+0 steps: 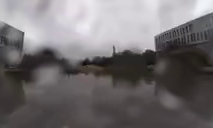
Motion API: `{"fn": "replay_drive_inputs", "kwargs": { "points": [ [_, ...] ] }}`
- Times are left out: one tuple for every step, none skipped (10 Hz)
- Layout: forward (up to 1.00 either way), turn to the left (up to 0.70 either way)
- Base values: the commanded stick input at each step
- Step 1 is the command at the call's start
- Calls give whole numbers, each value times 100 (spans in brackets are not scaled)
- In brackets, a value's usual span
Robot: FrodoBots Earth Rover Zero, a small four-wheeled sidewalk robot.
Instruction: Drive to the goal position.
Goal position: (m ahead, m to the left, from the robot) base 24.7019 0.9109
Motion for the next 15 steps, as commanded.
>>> {"fn": "replay_drive_inputs", "kwargs": {
  "points": [
    [100, 0],
    [100, 1],
    [100, 10],
    [100, 38],
    [100, 40],
    [100, 7],
    [100, 2],
    [100, 0],
    [100, 0],
    [100, 0],
    [100, 0],
    [100, 0],
    [100, 0],
    [100, 2],
    [100, 0]
  ]
}}
